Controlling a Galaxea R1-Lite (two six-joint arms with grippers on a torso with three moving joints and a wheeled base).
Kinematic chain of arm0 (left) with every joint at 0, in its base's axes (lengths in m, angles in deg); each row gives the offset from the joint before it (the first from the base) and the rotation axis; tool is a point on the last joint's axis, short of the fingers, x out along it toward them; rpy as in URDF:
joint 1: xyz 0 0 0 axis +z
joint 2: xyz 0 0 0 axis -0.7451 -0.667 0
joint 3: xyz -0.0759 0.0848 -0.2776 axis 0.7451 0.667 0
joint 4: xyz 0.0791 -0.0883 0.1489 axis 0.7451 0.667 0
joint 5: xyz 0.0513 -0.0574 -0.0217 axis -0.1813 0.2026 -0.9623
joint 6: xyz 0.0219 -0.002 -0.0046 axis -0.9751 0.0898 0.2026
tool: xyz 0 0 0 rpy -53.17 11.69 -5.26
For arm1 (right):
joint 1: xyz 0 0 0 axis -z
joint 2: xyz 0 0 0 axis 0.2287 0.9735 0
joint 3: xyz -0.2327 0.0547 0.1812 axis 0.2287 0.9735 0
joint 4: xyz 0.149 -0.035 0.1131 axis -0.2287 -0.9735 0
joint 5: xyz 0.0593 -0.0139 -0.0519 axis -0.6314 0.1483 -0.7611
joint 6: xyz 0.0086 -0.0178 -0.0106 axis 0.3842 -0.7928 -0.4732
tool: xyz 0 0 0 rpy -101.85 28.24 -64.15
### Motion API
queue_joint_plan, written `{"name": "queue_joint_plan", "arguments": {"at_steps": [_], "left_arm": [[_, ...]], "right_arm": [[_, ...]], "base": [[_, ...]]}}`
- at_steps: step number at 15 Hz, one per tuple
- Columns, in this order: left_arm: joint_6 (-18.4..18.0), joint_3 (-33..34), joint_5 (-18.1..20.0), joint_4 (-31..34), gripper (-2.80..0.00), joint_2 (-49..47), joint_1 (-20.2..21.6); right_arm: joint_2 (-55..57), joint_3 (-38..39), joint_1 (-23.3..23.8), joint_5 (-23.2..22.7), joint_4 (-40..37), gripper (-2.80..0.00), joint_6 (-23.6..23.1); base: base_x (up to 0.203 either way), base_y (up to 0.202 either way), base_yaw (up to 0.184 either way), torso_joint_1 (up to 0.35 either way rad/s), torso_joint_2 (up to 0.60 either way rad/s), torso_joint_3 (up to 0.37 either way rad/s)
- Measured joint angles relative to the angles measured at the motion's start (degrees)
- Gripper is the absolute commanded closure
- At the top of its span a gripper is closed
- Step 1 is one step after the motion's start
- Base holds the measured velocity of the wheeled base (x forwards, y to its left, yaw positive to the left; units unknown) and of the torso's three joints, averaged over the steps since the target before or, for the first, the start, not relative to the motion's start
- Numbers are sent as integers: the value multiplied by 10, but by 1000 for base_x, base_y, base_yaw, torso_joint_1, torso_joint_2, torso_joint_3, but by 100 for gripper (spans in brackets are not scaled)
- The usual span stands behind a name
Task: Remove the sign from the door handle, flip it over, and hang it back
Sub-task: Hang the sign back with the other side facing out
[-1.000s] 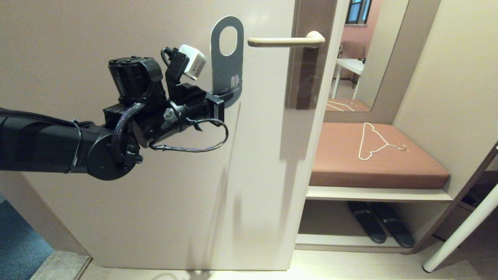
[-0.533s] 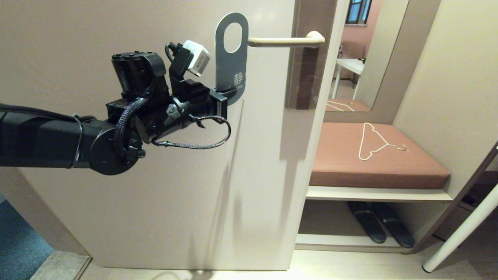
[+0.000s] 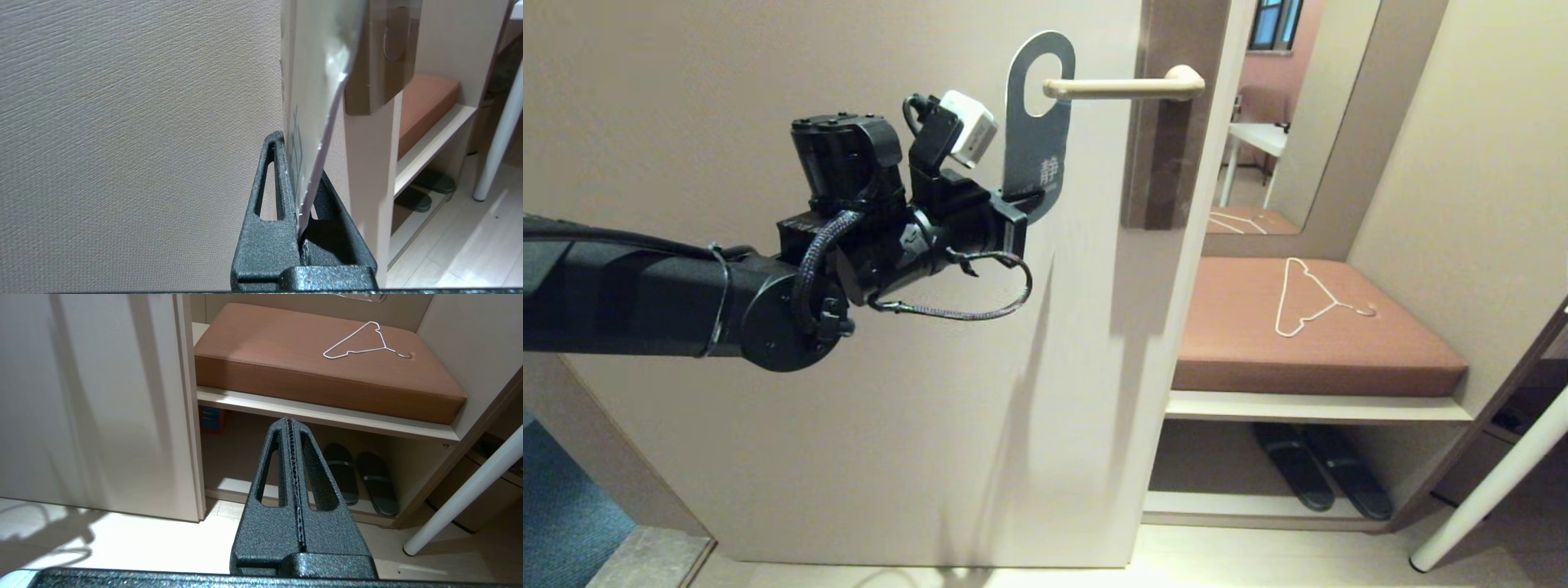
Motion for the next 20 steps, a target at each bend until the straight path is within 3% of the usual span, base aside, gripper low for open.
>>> {"name": "queue_joint_plan", "arguments": {"at_steps": [11,20], "left_arm": [[-76,2,-95,50,0,16,-43],[-80,-2,-123,50,0,10,-85]], "right_arm": [[0,0,0,0,0,0,0],[0,0,0,0,0,0,0]], "base": [[0,0,0,0,0,0],[0,0,0,0,0,0]]}}
